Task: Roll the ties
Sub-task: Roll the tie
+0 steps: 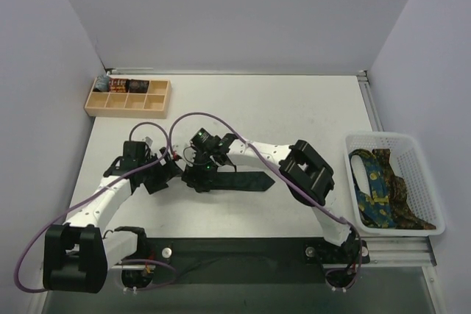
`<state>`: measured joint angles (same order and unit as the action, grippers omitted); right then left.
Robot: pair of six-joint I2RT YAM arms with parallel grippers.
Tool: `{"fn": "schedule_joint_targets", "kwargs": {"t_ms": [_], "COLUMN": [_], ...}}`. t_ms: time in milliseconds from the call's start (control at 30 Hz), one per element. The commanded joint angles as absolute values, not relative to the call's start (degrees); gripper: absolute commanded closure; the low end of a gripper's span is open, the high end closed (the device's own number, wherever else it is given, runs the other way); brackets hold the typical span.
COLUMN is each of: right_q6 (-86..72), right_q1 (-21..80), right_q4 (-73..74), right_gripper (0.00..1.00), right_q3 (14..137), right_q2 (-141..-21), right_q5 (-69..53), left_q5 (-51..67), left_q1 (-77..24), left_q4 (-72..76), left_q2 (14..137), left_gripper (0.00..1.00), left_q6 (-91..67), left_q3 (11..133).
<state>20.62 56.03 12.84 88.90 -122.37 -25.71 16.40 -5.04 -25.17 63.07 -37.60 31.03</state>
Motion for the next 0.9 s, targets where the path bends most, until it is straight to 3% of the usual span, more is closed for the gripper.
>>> {"fn": "schedule_joint_targets", "kwargs": {"t_ms": [0,267,567,867], "right_q6": [19.0,0.2,-33.4,-42.3], "right_q1": [56.4,52.6,49.2,49.5], "right_q4": [16.3,13.5,1.3,-14.1], "right_gripper": [0.21,0.26,0.43,0.53], "right_q3": [89.2,83.0,65.9,60.7], "right_q2": [-114.8,-103.5,-97.0,-100.7], "right_q5": [-25.2,-17.9,-15.6,-20.4], "left_q5": [21.5,20.3,14.1,9.8], "left_q1": [-5.5,-10.7,-16.4,-19.6], "left_q4": [-18.6,-14.0,-14.0,-13.9], "left_q2": [61.9,63.6,64.4,66.4], "left_gripper": [0.08,0.08,0.09,0.10], "left_q6": [-40.2,-42.2,-42.9,-43.2], "left_q3": [29.3,28.8,29.0,29.8]}}
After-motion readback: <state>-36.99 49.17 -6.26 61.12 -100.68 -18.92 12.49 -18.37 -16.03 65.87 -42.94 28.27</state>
